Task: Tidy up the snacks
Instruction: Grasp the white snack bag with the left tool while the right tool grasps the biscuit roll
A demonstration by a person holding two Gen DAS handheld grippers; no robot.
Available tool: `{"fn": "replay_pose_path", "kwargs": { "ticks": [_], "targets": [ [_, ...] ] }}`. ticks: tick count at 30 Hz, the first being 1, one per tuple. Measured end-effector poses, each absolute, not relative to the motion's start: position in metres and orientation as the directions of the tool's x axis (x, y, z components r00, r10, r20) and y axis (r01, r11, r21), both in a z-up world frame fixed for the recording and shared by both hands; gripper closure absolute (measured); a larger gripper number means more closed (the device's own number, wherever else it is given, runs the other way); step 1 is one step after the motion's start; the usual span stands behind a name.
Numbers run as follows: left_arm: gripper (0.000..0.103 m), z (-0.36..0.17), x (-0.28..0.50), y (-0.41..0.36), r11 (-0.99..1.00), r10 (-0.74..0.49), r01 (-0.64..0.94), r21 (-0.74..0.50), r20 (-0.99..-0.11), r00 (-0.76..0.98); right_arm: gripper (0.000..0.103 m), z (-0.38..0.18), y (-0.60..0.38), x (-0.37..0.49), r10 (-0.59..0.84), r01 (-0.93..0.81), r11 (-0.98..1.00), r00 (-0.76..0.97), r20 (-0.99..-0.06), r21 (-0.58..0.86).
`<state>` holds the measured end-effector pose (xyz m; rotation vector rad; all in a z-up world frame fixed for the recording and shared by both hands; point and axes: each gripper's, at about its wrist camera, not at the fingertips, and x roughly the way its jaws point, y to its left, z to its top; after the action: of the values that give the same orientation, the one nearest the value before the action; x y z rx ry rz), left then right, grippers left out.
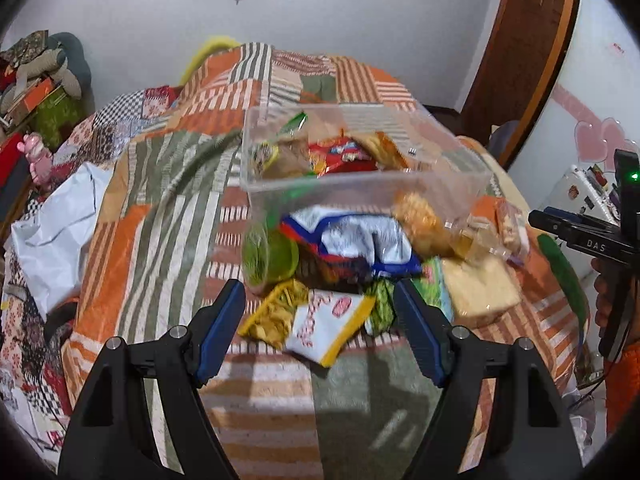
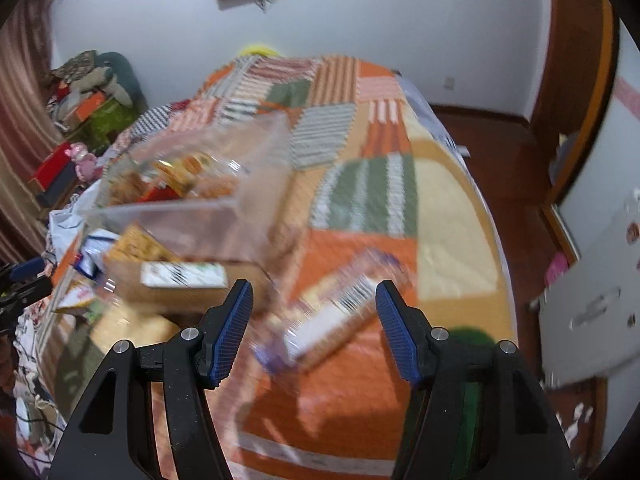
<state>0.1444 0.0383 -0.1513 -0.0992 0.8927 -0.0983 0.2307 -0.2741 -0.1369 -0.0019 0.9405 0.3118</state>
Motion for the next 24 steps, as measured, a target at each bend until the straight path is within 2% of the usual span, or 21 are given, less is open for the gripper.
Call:
{"fn": "replay_pose_path", "kwargs": {
  "ticks": [17, 24],
  "targets": [
    [0.026, -0.195, 0.155, 0.035, 0.986, -0.155, 0.029, -0.166, -0.825, 0.543, 0.043, -0.165, -0.258, 0.251, 0.285, -0.272, 0.948, 0.492, -0.823, 0.166],
    [0.024, -0.2, 0.161, 0.036, 0.984, -0.154, 0.015, -0.175, -0.814, 0.56, 0.043, -0.17, -0.27, 0.256, 0.348, -0.25, 0.934, 0.46, -0.817, 0.257]
  ]
}}
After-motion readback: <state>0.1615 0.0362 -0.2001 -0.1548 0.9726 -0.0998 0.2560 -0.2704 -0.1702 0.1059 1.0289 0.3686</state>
